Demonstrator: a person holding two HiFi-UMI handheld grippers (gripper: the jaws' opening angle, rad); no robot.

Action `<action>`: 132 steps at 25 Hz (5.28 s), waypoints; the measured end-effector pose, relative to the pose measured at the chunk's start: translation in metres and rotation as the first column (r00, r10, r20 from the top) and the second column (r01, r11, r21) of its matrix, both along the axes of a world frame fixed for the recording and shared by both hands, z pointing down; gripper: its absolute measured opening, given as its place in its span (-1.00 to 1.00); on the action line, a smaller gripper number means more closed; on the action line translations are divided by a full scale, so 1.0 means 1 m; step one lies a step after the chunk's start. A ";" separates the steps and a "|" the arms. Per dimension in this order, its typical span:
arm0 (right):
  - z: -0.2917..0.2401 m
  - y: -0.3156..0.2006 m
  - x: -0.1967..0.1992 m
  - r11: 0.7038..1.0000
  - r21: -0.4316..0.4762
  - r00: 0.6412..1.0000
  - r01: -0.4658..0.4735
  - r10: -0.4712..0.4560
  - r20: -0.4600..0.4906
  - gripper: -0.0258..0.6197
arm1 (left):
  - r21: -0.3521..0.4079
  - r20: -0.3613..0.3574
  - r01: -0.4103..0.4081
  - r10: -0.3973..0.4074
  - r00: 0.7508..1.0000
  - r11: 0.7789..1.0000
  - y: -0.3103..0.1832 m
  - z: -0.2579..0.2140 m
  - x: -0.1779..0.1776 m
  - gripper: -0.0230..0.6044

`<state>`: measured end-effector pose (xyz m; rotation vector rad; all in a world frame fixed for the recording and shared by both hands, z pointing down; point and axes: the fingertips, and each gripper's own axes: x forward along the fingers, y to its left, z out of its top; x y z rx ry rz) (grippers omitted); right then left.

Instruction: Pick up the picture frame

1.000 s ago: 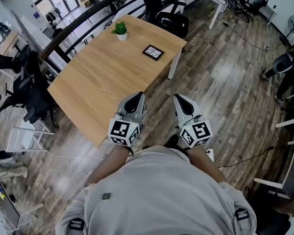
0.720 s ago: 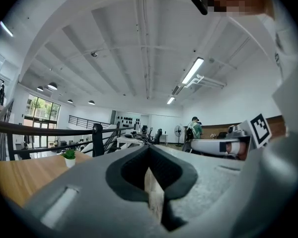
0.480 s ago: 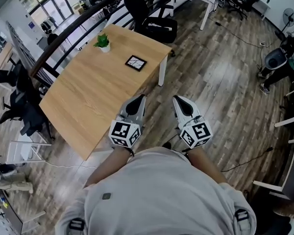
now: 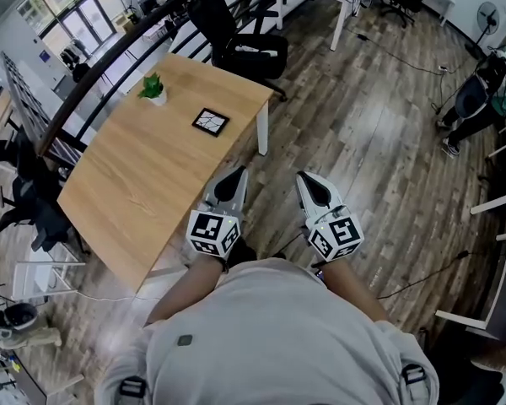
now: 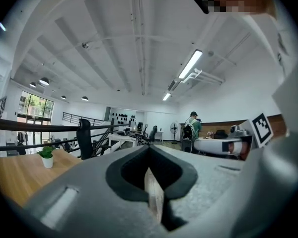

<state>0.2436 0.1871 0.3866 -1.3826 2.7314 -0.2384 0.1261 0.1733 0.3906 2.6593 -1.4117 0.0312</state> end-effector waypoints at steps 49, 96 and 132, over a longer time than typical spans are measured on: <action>0.023 -0.362 -0.241 0.901 -0.052 0.902 0.430 -0.432 -0.020 -0.89 | -0.059 -0.010 0.321 -0.322 0.947 0.945 -0.329 0.017 -0.215 -0.92; 0.215 -0.501 -0.330 0.500 -0.493 0.538 0.712 -0.839 -0.075 -0.81 | -0.559 -0.037 0.571 -0.707 0.707 0.601 -0.416 0.237 -0.277 -0.91; 0.450 -0.467 -0.329 0.362 -0.837 0.373 0.411 -0.904 -0.207 -0.54 | -0.883 0.070 0.391 -0.752 0.655 0.259 -0.384 0.448 -0.265 -0.49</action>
